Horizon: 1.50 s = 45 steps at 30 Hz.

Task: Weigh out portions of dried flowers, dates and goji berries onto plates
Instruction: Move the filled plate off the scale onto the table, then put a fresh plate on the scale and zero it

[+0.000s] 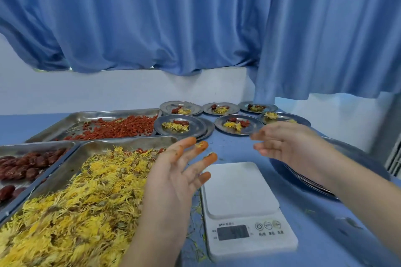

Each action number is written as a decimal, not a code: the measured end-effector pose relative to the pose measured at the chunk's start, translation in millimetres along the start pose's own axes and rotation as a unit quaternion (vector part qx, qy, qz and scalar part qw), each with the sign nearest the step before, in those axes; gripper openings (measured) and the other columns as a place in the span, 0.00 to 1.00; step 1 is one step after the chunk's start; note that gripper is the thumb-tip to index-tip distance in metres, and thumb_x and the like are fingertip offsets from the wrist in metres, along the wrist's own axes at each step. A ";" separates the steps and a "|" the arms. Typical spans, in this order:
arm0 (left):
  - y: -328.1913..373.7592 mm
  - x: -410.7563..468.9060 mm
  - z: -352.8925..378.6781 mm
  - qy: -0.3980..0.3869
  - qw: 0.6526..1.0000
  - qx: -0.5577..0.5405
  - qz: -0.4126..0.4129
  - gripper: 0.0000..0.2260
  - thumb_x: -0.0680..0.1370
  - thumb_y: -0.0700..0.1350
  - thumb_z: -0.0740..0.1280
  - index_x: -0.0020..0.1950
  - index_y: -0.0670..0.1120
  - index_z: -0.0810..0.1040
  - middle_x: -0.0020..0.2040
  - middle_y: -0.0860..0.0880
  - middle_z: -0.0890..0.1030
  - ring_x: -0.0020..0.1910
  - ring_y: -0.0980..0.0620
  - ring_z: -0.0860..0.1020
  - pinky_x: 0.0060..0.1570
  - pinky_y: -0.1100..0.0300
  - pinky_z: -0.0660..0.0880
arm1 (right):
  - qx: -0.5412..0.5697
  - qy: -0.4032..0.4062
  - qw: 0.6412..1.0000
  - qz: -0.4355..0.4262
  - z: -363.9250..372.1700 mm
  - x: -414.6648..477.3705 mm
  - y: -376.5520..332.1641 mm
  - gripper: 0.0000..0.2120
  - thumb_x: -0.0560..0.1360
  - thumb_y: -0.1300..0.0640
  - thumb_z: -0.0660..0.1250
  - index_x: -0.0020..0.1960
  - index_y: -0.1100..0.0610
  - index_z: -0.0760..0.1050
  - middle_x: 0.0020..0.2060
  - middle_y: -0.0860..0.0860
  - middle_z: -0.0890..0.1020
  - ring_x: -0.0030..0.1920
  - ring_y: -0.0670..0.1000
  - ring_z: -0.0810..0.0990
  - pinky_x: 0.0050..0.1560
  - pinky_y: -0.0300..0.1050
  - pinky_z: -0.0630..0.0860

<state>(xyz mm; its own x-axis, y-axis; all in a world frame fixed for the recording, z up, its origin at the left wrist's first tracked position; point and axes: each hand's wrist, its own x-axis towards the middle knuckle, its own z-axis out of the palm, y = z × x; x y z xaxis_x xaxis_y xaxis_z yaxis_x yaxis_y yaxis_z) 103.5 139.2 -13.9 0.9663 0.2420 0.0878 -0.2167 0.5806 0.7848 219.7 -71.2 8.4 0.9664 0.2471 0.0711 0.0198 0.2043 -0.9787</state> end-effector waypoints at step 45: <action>-7.2 2.0 -6.1 -0.045 0.989 0.132 -0.046 0.16 0.69 0.50 0.64 0.51 0.44 0.80 0.41 0.46 0.82 0.36 0.48 0.81 0.42 0.52 0.71 | -0.725 0.147 0.633 -0.229 -78.9 -36.1 18.8 0.09 0.67 0.66 0.64 0.39 0.52 0.73 0.32 0.47 0.73 0.38 0.54 0.72 0.30 0.44 0.60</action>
<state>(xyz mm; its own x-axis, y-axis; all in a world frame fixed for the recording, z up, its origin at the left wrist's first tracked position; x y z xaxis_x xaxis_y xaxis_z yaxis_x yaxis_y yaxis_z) 106.1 140.2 -23.1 0.9912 0.1213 0.0538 -0.0955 0.3703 0.9240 205.4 -151.0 -27.8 0.7756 0.2459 0.5813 0.3235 -0.9457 -0.0315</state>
